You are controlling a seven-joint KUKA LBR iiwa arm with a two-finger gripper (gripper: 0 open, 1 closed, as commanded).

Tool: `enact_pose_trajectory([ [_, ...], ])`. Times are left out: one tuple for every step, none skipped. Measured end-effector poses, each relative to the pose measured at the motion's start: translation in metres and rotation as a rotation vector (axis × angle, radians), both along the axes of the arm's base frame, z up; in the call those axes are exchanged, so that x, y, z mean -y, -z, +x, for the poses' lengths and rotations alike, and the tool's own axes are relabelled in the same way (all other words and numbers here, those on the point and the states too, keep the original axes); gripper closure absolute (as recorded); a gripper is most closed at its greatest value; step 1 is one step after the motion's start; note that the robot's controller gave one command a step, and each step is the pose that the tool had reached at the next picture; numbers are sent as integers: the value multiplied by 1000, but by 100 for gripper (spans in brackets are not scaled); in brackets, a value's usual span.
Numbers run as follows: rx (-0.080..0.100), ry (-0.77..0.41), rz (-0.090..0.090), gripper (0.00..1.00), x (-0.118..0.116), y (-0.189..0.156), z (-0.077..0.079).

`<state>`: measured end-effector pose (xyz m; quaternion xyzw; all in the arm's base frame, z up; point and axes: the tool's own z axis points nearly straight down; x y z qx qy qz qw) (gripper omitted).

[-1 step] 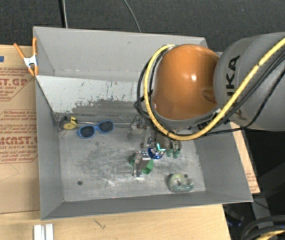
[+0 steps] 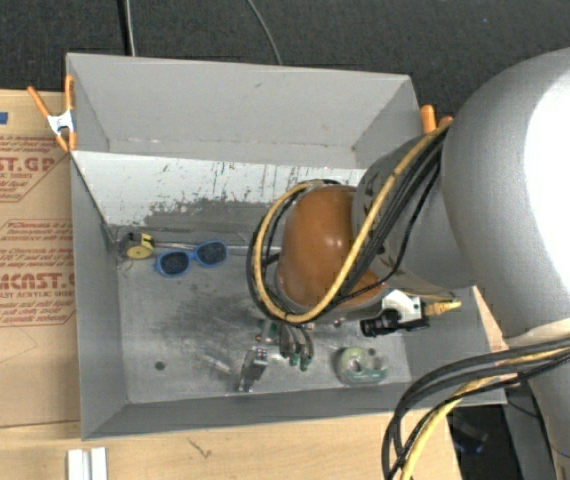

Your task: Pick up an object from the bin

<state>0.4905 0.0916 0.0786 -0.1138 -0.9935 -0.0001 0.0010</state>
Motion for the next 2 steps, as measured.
enact_pose_trajectory([
  [2, 123, -4, 0, 106, -13, 0],
  [3, 46, 3, 0, 134, 7, 22],
])
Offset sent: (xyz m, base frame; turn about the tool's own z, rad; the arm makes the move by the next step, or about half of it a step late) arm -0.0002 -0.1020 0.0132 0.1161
